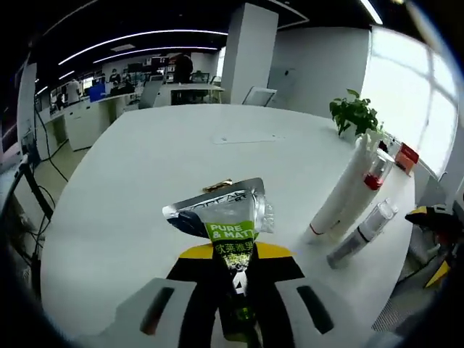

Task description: Arrange the skincare products in the storage area until every visible bottle or jar stands upright without overlapping.

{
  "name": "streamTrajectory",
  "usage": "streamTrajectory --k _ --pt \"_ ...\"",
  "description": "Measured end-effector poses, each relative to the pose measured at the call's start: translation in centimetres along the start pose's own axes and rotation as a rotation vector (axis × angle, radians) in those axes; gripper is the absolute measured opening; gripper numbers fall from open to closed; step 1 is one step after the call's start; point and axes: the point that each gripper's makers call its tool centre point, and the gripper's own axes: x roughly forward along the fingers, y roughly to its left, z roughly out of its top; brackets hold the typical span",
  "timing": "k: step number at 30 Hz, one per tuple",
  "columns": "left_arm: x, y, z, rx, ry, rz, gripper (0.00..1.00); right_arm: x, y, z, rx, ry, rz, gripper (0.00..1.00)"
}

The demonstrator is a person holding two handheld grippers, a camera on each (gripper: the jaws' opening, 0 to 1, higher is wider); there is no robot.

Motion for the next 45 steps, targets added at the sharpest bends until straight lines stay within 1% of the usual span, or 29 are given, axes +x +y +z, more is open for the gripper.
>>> streamTrajectory --k 2,3,4,5,6,8,9,12,13,15,17,18,23,24,26,27,28,30,32,33,36,38,39,40,41,42,43,44,45 --pt "-0.9 -1.0 0.2 0.000 -0.017 -0.026 0.12 -0.1 0.3 0.4 0.009 -0.019 0.014 0.79" --pt "-1.1 -1.2 0.3 0.004 -0.019 -0.030 0.12 -0.1 0.4 0.5 0.012 -0.023 0.018 0.76" --pt "-2.1 -2.0 0.5 0.014 -0.027 -0.041 0.12 -0.1 1.3 1.0 0.054 -0.052 0.058 0.72" --pt "-2.3 -2.1 0.5 0.014 -0.028 -0.042 0.12 -0.1 1.4 1.1 0.061 -0.057 0.064 0.67" --pt "-3.0 -2.3 0.8 0.014 -0.041 -0.049 0.12 -0.2 1.6 1.4 0.066 -0.073 0.077 0.62" --pt "-3.9 -2.9 1.2 0.018 -0.060 -0.069 0.12 -0.1 2.2 1.9 0.090 -0.098 0.099 0.58" --pt "-4.3 -3.4 1.4 0.019 -0.069 -0.078 0.12 0.0 2.6 2.2 0.122 -0.114 0.117 0.58" --pt "-5.8 -4.8 1.9 0.047 -0.082 -0.091 0.12 0.0 3.2 2.8 0.162 -0.145 0.144 0.57" --pt "-6.3 -5.5 2.1 0.049 -0.090 -0.111 0.12 0.0 3.7 3.2 0.186 -0.164 0.165 0.57" --pt "-6.7 -5.8 2.3 0.045 -0.100 -0.124 0.12 -0.1 3.8 4.0 0.209 -0.190 0.183 0.57" --pt "-7.6 -6.6 2.6 0.042 -0.117 -0.155 0.12 -0.2 4.0 4.7 0.230 -0.213 0.198 0.56" --pt "-8.1 -7.3 2.8 0.030 -0.126 -0.175 0.12 -0.3 4.1 5.3 0.242 -0.230 0.210 0.56" --pt "-10.0 -9.6 3.2 0.043 -0.148 -0.243 0.12 -0.2 4.6 7.4 0.288 -0.282 0.257 0.54" --pt "-10.5 -10.0 3.3 0.046 -0.155 -0.264 0.12 -0.2 5.1 8.2 0.307 -0.304 0.282 0.53" --pt "-11.1 -10.8 3.5 0.046 -0.170 -0.294 0.12 -0.1 5.7 9.0 0.348 -0.321 0.319 0.51" --pt "-11.4 -11.2 3.5 0.048 -0.177 -0.311 0.12 0.0 6.0 9.5 0.391 -0.328 0.344 0.48" --pt "-11.7 -11.5 3.6 0.042 -0.180 -0.320 0.12 0.2 6.1 9.8 0.411 -0.340 0.357 0.46" --pt "-12.1 -12.1 3.4 0.056 -0.185 -0.334 0.12 0.6 6.0 10.3 0.447 -0.360 0.366 0.43" --pt "-12.3 -12.4 3.1 0.057 -0.181 -0.343 0.12 1.1 5.6 10.4 0.478 -0.364 0.373 0.44" --pt "-12.5 -12.6 3.0 0.057 -0.179 -0.348 0.12 1.2 5.8 10.6 0.511 -0.369 0.389 0.43" --pt "-12.9 -13.2 2.9 0.056 -0.183 -0.363 0.12 1.3 5.6 11.3 0.555 -0.398 0.403 0.39" --pt "-13.2 -13.5 3.1 0.052 -0.195 -0.371 0.12 1.3 5.7 11.8 0.618 -0.408 0.422 0.38" --pt "-13.3 -13.7 3.1 0.051 -0.198 -0.376 0.12 1.4 5.7 12.0 0.639 -0.414 0.429 0.36" --pt "-13.3 -13.9 3.1 0.048 -0.201 -0.385 0.12 1.2 6.1 12.4 0.684 -0.432 0.454 0.32" --pt "-13.4 -14.0 3.1 0.048 -0.203 -0.391 0.12 1.3 6.1 12.6 0.726 -0.441 0.468 0.27" --pt "-13.4 -14.3 3.1 0.053 -0.205 -0.396 0.13 1.4 5.9 12.6 0.775 -0.451 0.469 0.24" --pt "-13.4 -14.4 3.0 0.054 -0.205 -0.398 0.13 1.5 5.9 12.6 0.787 -0.455 0.468 0.21" --pt "-13.5 -14.7 2.8 0.063 -0.197 -0.405 0.13 1.6 6.0 12.5 0.825 -0.456 0.472 0.16" --pt "-13.5 -14.6 2.8 0.066 -0.201 -0.396 0.14 1.7 6.1 12.3 0.836 -0.444 0.473 0.15"
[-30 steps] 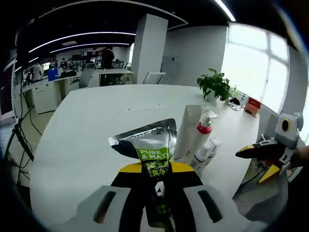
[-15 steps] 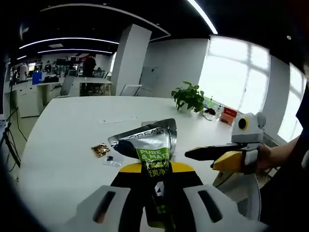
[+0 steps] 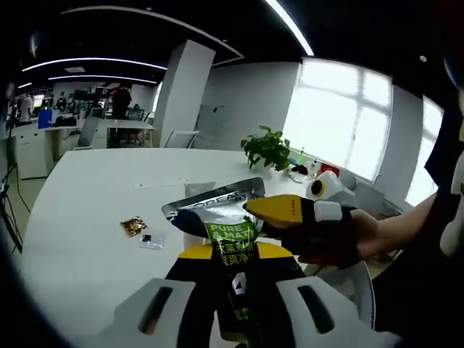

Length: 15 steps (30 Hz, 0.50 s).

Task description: Arrange the skincare products in the storage area until every visible bottle or jar stands upright without overlapping.

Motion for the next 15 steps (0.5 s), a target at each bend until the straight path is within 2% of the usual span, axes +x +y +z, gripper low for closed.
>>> streamTrajectory --k 4,9,13,15 --pt "-0.2 0.2 -0.2 -0.001 0.008 0.007 0.21 -0.1 0.4 -0.2 0.022 -0.009 0.024 0.10" --pt "-0.7 0.3 0.1 -0.011 -0.012 0.007 0.35 -0.5 0.7 -0.2 0.067 0.018 0.055 0.05" --pt "-1.5 0.5 0.6 -0.061 -0.043 -0.022 0.37 -1.1 1.2 0.3 0.076 0.028 0.086 0.03" --pt "-1.9 0.3 0.9 -0.086 -0.054 -0.064 0.44 -1.3 1.2 0.5 0.074 0.028 0.091 0.02"
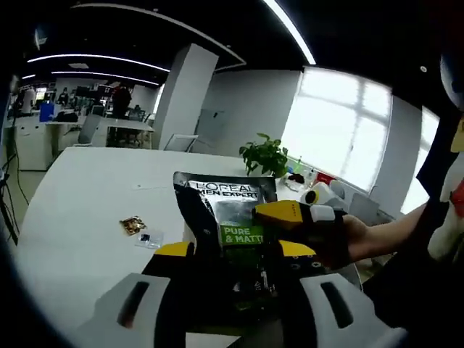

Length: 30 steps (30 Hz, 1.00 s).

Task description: Arrange the skincare products in the storage area until every visible bottle or jar stands upright without overlapping.

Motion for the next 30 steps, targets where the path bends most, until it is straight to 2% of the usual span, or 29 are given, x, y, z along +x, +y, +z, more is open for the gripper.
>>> streamTrajectory --k 3,6,8,12,13,15,17,18,19,20,21,22,23,24,26,28,29,30 --pt "-0.5 0.0 0.3 -0.047 -0.016 -0.049 0.53 -0.6 0.5 0.5 0.020 -0.003 0.033 0.01" --pt "-0.6 -0.7 0.0 -0.081 0.022 -0.139 0.59 -0.9 2.0 0.8 0.046 0.005 0.102 0.01" --pt "-0.5 -1.2 -0.1 -0.081 0.037 -0.187 0.59 -1.1 3.2 0.8 0.050 0.027 0.157 0.01" --pt "-0.7 -3.7 1.4 -0.230 -0.011 -0.387 0.49 -1.2 5.1 0.8 0.056 0.059 0.222 0.01" --pt "-0.6 -3.6 1.6 -0.246 -0.018 -0.389 0.44 -1.2 5.2 0.8 0.052 0.060 0.222 0.01" --pt "-0.7 -4.0 1.5 -0.262 -0.011 -0.410 0.26 -1.2 5.1 0.9 0.040 0.061 0.212 0.01" --pt "-0.8 -3.7 1.6 -0.276 -0.020 -0.390 0.20 -1.2 4.3 1.1 0.029 0.057 0.171 0.01" --pt "-0.9 -3.9 1.9 -0.297 -0.039 -0.392 0.17 -1.3 3.4 1.1 -0.006 0.065 0.121 0.01" --pt "-1.1 -4.0 1.8 -0.309 -0.035 -0.400 0.10 -1.4 3.0 1.2 -0.014 0.063 0.093 0.01" --pt "-1.3 -4.5 2.3 -0.326 -0.060 -0.430 0.00 -1.5 1.8 1.3 -0.029 0.056 0.024 0.01" --pt "-1.4 -5.4 2.7 -0.393 -0.066 -0.456 0.00 -1.5 2.0 0.8 -0.025 0.084 0.043 0.01" --pt "-1.4 -5.7 2.0 -0.406 -0.031 -0.456 0.00 -1.3 2.0 0.8 -0.019 0.072 0.038 0.01" --pt "-1.4 -5.9 2.0 -0.393 -0.038 -0.462 0.00 -1.2 1.9 0.8 -0.018 0.067 0.030 0.01" --pt "-1.4 -5.9 2.3 -0.386 -0.074 -0.450 0.00 -1.2 1.9 0.8 -0.023 0.062 0.021 0.01" --pt "-1.5 -5.6 2.6 -0.432 -0.104 -0.435 0.00 -1.1 2.8 2.1 -0.054 -0.034 0.061 0.03" --pt "-1.8 -5.7 3.6 -0.483 -0.164 -0.452 0.00 -1.2 2.8 1.8 -0.046 -0.044 0.062 0.07" --pt "-1.8 -5.6 3.8 -0.490 -0.178 -0.449 0.00 -1.2 2.8 1.6 -0.063 -0.047 0.062 0.10" --pt "-1.8 -5.2 4.5 -0.503 -0.220 -0.431 0.00 -1.1 2.8 1.2 -0.057 -0.040 0.064 0.13"
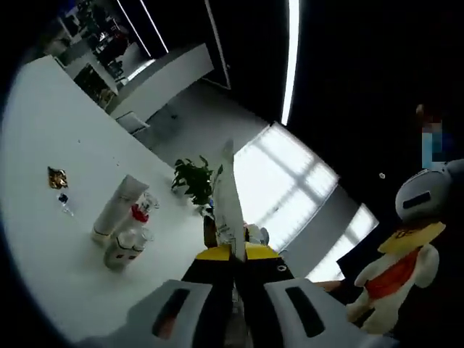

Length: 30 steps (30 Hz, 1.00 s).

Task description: Arrange the skincare products in the storage area until every visible bottle or jar stands upright without overlapping.

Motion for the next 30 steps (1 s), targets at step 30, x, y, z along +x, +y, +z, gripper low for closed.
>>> streamTrajectory --k 30 --pt "-1.8 4.3 -3.3 -0.045 0.072 0.107 0.12 -0.9 0.4 -1.6 0.120 -0.056 0.045 0.01"
